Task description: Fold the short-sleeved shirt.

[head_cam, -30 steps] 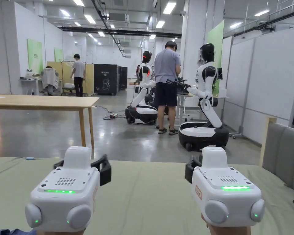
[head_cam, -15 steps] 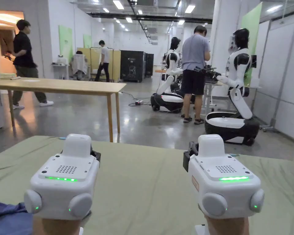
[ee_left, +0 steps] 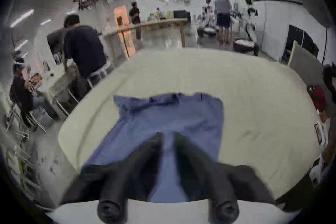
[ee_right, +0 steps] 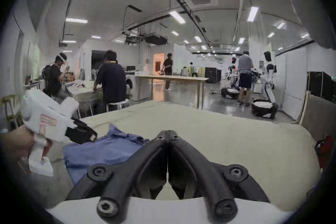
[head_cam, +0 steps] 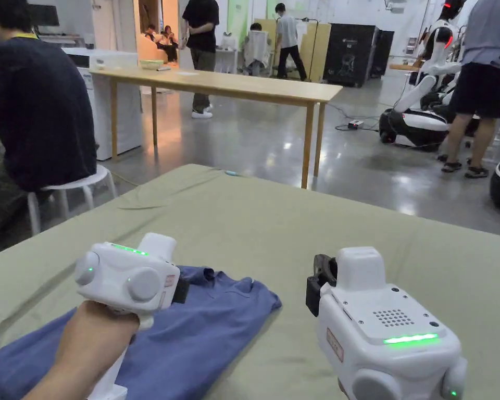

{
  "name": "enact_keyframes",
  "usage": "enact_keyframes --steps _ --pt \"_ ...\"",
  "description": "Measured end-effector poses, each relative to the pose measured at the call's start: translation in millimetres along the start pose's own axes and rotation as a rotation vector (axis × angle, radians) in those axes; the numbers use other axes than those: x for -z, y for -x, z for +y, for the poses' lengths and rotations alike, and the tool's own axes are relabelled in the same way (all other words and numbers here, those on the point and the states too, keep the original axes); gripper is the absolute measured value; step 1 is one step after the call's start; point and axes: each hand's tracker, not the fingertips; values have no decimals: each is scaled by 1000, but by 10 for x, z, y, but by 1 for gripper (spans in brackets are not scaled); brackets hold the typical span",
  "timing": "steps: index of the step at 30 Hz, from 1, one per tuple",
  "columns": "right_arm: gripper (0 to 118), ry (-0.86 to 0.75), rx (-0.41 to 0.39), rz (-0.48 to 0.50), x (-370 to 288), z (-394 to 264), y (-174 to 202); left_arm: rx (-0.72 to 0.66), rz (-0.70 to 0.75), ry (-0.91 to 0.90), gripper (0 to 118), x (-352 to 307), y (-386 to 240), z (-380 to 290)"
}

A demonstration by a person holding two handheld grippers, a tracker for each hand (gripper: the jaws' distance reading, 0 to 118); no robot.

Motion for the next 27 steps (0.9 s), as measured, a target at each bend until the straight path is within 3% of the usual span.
enact_keyframes --steps 1,3,4,5,8,9,10,12,14,15,16,17,19,22,27 --pt "1 15 -7 0 45 -50 2 5 2 29 118 85 -19 -71" --pt "1 47 -16 -9 127 -151 -19 13 -58 15 117 374 -111 -62" --pt "1 62 -17 -18 154 -207 -59 46 -9 71 117 550 -174 -62" --pt "1 77 -14 -26 184 -257 -94 66 -7 95 117 970 127 -161" --pt "1 121 9 -67 233 -401 -235 78 -74 157 117 1547 176 -208" --pt "1 136 18 -83 246 -453 -281 82 -82 184 117 1185 -238 -327" --pt "1 147 24 -87 256 -491 -319 88 -78 205 115 1260 -272 -361" --pt "1 174 33 -109 264 -569 -388 83 -62 258 100 1349 -249 -429" --pt "1 189 32 -122 252 -614 -438 -26 -132 232 89 1607 -44 -390" --pt "1 191 34 -125 238 -626 -458 -25 -132 208 60 1564 -1 -358" --pt "1 194 36 -130 220 -649 -481 -23 -114 160 18 1518 48 -316" --pt "1 194 39 -137 200 -655 -506 -45 -73 107 8 1412 121 -385" --pt "1 195 51 -145 165 -651 -563 -77 -158 158 8 1440 161 -402" --pt "1 194 70 -167 62 -627 -679 -40 -131 94 8 1297 25 -368" --pt "1 165 108 -233 -283 -584 -1029 32 -228 -36 8 779 -533 -87"
